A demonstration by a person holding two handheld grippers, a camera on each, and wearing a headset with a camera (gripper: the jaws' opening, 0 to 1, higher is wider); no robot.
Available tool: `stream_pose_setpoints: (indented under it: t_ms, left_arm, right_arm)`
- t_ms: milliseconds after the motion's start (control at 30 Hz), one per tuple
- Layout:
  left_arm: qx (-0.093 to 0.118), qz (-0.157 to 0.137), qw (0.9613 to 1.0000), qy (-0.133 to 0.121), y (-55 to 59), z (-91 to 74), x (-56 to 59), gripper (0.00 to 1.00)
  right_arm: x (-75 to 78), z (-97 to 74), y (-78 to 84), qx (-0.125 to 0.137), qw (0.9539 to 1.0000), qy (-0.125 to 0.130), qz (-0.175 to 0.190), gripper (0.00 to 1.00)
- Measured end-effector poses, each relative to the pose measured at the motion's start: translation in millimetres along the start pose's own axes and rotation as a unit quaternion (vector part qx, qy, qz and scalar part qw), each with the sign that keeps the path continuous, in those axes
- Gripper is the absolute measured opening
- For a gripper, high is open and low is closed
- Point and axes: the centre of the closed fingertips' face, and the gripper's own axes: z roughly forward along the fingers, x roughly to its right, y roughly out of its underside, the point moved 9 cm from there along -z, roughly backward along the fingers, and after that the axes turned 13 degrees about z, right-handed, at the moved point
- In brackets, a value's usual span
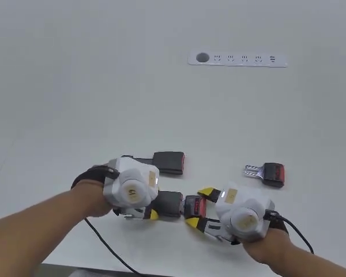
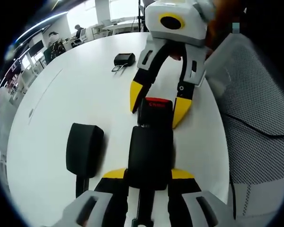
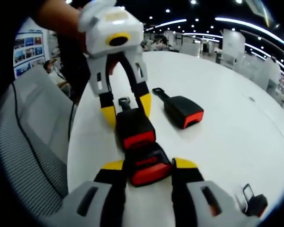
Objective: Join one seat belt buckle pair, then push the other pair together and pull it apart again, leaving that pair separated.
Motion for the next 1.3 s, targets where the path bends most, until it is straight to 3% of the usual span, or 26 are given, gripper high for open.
stream_pose_setpoints:
  t_ms: [433,700,900,1300]
  left_arm:
    - [0.007,0.007,0.9999,0.003,1.5,-0.7,0.5,0.33]
    - [0.034,0.017,0.9993,0.005,7.5,-1.5,0.7,0.33]
    - [0.048,0.017,0.9987,0.003,10.1,-1.2,1.0,0.32]
    - [0.074,0.019,0.9971,0.005,14.9,-1.5,0.8,0.32]
  right_arm:
    - [4.2,-2.7,0.3,-0.001,1.0,-0.007,-0.006,0.36]
    - [10.3,-5.2,-0.2,-0.009,0.9982,-0.041,-0.042,0.35]
    - [11.6,-6.5,1.2,-0.01,0.9965,-0.052,-0.065,0.34]
    - [14.5,-7.2,4.1,0.003,0.995,-0.069,-0.072,0.33]
